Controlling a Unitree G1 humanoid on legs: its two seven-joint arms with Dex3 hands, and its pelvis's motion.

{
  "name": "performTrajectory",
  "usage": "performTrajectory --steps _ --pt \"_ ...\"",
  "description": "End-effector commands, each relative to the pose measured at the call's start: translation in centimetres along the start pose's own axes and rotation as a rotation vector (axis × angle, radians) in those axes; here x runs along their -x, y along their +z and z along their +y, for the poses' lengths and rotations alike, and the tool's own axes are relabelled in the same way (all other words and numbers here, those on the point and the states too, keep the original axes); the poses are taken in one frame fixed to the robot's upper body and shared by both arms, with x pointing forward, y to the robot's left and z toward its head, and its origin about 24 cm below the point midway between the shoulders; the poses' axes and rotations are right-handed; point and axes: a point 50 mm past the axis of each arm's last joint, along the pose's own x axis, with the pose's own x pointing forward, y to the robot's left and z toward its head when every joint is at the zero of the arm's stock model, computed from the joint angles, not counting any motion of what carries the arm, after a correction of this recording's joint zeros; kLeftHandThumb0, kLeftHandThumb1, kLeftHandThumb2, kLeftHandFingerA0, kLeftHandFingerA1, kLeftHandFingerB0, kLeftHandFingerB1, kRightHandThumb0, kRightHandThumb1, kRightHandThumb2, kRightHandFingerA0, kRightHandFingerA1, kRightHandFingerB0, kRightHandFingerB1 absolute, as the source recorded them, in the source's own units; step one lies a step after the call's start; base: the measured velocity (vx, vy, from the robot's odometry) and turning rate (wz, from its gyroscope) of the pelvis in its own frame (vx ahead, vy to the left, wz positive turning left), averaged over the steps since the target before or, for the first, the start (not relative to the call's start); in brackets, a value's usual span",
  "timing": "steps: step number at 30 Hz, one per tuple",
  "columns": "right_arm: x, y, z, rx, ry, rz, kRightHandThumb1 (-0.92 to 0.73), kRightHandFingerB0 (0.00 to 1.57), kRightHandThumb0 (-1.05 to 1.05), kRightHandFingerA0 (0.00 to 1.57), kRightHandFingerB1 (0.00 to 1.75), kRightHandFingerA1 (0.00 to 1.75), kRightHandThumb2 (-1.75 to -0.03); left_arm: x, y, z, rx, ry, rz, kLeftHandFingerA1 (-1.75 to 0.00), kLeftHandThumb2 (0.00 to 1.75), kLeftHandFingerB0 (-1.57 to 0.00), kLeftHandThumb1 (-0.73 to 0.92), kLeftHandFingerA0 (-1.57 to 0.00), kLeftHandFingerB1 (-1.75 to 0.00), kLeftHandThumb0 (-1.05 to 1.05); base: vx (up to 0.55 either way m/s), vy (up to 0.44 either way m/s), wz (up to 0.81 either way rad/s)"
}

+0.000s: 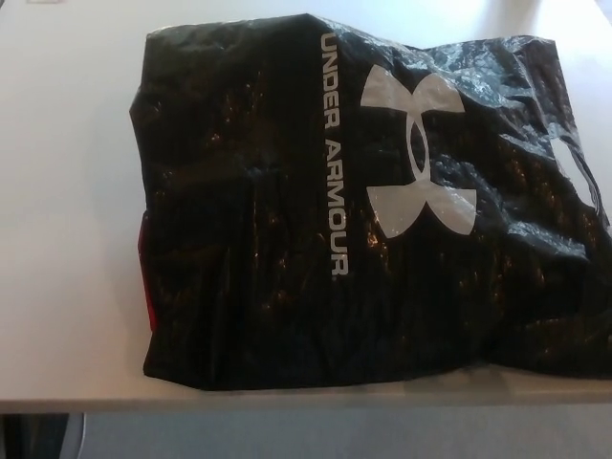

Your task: A plastic bag is kept in the middle of the desk and the robot uses both its hands to grab the bag from the left and right and brings its hands close together to compress the bag

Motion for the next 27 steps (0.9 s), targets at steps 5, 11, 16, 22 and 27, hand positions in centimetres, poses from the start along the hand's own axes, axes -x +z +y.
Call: performTrajectory --steps 5,11,16,22,27 --pt "-11.7 -1.5 -5.5 0.219 -0.168 0.101 -0.63 0.00 -1.05 0.00 0.03 0.15 -0.98 -12.8 0.1 6.6 -0.150 0.259 -0.152 -0.52 1.01 -0.04 0.66 -0.07 -0.42 -0.78 0.00 0.000 0.00" --pt "-15.3 -4.3 -5.0 0.174 -0.164 0.216 -0.63 0.00 -1.05 0.00 0.01 0.21 -0.98 -15.3 -3.1 5.8 -0.025 0.260 0.049 -0.39 1.10 -0.11 0.73 -0.02 -0.32 -0.84 0.00 0.000 0.00" --pt "-18.6 -6.8 -4.7 0.170 -0.151 0.324 -0.62 0.00 -1.03 0.00 0.00 0.09 -1.00 -16.7 -7.3 2.9 0.016 0.227 0.189 -0.26 1.07 -0.12 0.72 0.00 -0.31 -0.88 0.00 0.000 0.00" --pt "-20.8 -9.5 -4.9 0.142 -0.125 0.486 -0.65 0.00 -1.05 0.00 0.00 0.12 -1.02 -17.6 -11.6 -0.3 -0.040 0.144 0.360 -0.22 1.15 -0.06 0.80 0.00 -0.23 -0.89 0.00 0.000 0.00" --pt "-20.4 -12.3 -3.5 0.140 -0.053 0.657 -0.71 0.00 -1.05 0.00 0.01 0.10 -1.06 -15.2 -16.0 -3.1 0.015 0.096 0.561 -0.17 1.15 -0.07 0.81 0.00 -0.25 -0.95 0.00 0.000 0.00"
